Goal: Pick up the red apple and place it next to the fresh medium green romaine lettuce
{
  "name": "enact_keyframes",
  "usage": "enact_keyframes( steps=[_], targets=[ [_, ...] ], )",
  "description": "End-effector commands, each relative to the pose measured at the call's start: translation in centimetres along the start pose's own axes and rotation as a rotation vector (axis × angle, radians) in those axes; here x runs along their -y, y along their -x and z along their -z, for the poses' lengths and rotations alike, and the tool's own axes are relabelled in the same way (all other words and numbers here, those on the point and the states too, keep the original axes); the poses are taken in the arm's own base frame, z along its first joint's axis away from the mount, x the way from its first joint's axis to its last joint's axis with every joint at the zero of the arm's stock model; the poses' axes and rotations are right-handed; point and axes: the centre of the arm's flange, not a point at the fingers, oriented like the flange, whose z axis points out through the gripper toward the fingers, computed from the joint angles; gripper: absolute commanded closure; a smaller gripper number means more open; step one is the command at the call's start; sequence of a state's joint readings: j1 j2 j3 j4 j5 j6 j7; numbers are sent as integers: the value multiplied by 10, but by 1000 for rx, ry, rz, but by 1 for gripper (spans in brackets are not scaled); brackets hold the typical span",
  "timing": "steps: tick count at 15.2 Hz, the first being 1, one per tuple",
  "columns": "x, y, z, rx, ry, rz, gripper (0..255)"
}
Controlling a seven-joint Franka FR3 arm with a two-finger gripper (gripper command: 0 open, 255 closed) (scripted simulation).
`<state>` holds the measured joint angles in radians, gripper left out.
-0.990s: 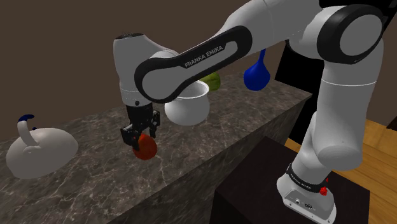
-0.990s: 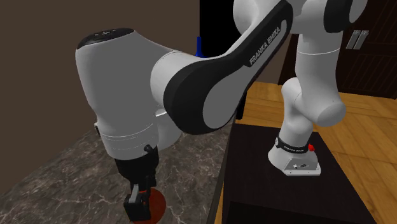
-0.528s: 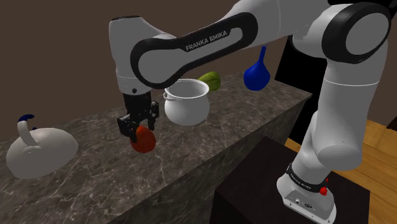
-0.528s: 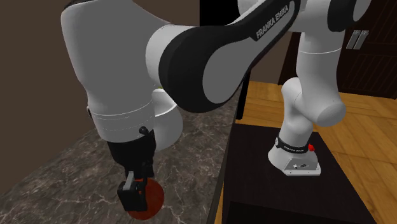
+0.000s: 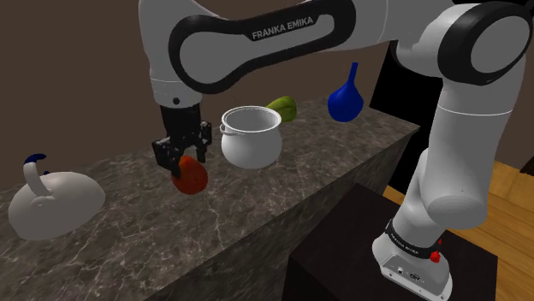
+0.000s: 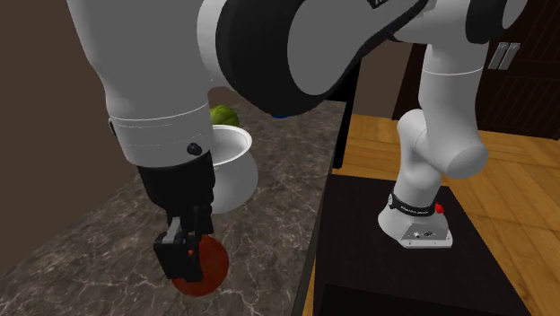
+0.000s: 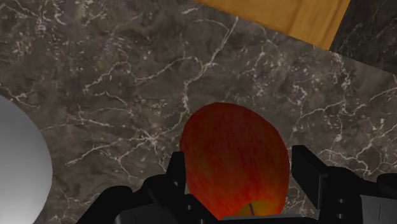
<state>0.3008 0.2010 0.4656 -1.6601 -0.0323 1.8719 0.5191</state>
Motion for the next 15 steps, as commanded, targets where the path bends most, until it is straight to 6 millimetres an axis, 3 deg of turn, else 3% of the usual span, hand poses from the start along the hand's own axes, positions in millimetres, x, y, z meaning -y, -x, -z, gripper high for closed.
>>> enact_keyframes(
  steps=[1,15],
  targets=[
    [1,0,10,0,0,0,255],
    [6,0,84,0,0,0,255]
  ],
)
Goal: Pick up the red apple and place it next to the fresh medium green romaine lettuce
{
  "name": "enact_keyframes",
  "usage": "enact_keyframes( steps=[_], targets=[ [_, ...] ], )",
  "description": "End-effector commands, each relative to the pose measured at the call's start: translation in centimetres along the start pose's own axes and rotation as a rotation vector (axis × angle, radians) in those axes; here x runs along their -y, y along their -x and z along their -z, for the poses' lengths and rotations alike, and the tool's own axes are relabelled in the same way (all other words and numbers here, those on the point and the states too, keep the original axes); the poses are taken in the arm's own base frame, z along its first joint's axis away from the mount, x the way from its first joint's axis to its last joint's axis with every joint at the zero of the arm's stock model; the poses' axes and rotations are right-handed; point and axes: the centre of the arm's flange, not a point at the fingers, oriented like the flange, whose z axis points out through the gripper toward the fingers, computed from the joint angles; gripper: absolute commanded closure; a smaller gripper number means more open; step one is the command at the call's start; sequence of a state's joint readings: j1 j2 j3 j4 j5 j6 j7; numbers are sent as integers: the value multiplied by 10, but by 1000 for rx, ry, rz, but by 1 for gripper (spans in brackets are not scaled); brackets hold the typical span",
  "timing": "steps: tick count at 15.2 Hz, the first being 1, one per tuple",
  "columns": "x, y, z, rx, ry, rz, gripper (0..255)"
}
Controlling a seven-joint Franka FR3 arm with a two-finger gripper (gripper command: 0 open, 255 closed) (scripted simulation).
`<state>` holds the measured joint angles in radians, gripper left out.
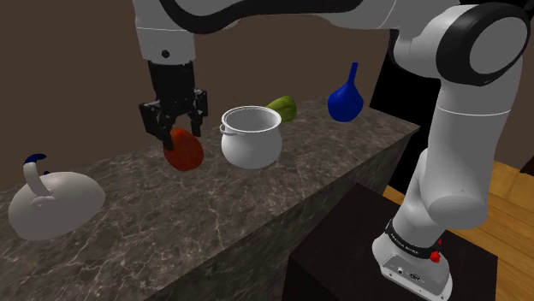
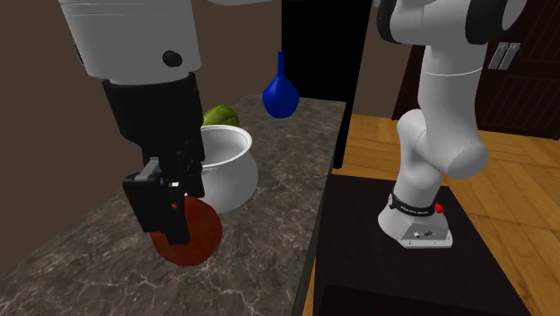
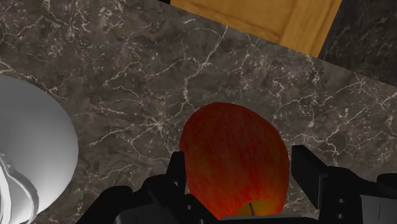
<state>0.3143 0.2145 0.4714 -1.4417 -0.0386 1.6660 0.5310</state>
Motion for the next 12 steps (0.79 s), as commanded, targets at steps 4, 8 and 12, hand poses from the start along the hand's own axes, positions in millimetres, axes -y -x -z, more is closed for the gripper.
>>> enact_keyframes(
  steps=[4,8,12],
  targets=[
    [-13,-1,18,0,0,0,255],
    [-65,-3,22,0,0,0,255],
    [-118,-5,25,0,0,0,255]
  ],
)
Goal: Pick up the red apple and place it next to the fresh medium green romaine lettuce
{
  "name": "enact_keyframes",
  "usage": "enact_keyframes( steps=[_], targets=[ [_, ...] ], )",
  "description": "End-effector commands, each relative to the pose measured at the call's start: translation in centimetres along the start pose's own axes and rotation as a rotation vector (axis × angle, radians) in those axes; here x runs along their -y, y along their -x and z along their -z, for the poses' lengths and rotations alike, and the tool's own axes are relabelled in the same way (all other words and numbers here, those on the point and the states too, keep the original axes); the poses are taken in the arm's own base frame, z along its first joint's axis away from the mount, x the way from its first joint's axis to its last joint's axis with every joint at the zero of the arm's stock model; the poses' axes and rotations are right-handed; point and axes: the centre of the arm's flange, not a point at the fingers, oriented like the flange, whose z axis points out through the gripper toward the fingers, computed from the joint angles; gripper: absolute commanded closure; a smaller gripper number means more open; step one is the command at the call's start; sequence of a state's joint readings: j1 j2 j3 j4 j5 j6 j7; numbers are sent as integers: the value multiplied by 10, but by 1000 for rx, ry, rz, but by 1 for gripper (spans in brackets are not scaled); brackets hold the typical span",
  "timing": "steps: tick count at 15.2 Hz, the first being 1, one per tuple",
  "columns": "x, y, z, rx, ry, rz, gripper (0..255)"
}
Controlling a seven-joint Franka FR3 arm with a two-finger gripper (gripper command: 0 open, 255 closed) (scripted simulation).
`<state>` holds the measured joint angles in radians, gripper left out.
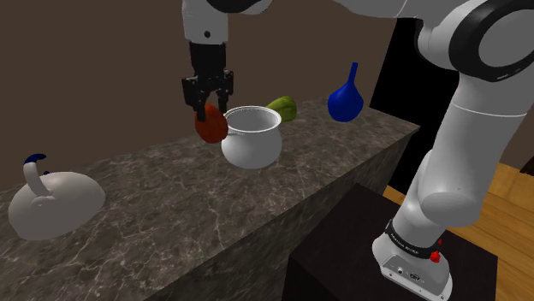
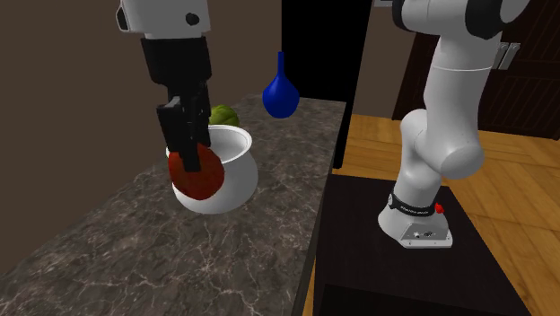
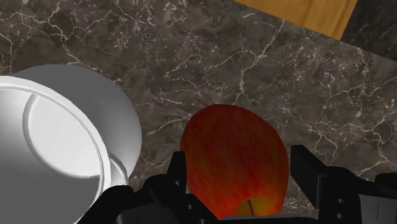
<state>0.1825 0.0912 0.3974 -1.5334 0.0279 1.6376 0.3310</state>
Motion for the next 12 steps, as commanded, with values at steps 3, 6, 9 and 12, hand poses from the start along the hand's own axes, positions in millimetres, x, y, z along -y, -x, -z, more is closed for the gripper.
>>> enact_keyframes(
  steps=[3,6,9,12],
  targets=[
    [-54,0,1,0,-1,1,255],
    [-93,-2,4,0,-1,1,255],
    [-133,-3,6,0,-1,1,255],
    [-172,-5,9,0,-1,1,255]
  ],
)
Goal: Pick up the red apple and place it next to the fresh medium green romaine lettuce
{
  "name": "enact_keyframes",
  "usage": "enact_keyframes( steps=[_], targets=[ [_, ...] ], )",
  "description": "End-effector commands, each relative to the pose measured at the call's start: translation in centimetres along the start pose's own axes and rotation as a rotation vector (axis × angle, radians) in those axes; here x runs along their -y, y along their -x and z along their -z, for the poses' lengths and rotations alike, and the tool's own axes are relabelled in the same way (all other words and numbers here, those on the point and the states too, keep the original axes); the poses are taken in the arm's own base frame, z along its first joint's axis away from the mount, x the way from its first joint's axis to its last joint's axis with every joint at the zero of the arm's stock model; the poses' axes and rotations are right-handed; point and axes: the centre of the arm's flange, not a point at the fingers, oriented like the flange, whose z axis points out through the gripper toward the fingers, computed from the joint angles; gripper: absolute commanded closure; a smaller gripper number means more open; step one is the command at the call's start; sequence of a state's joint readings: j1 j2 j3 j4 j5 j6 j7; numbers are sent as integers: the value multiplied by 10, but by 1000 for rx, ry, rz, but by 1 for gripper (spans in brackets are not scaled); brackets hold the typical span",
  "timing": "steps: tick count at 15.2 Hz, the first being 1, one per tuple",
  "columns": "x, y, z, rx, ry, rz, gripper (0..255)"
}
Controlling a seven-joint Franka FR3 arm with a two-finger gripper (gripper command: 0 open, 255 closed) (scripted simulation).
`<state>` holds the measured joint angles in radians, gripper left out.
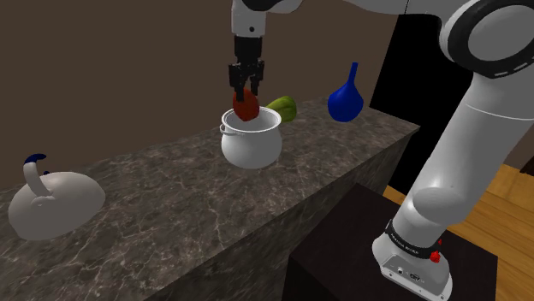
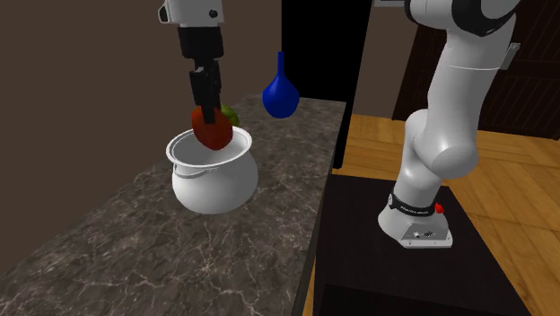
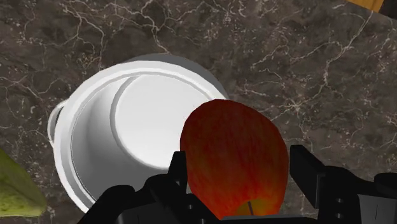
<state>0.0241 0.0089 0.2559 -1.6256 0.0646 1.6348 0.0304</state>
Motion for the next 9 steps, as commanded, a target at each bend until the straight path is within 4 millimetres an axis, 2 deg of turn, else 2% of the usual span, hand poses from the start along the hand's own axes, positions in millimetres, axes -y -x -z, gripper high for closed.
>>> enact_keyframes(
  steps=[1,9],
  targets=[
    [-26,-1,0,0,0,1,255],
    [-131,-5,7,0,0,1,255]
  ],
)
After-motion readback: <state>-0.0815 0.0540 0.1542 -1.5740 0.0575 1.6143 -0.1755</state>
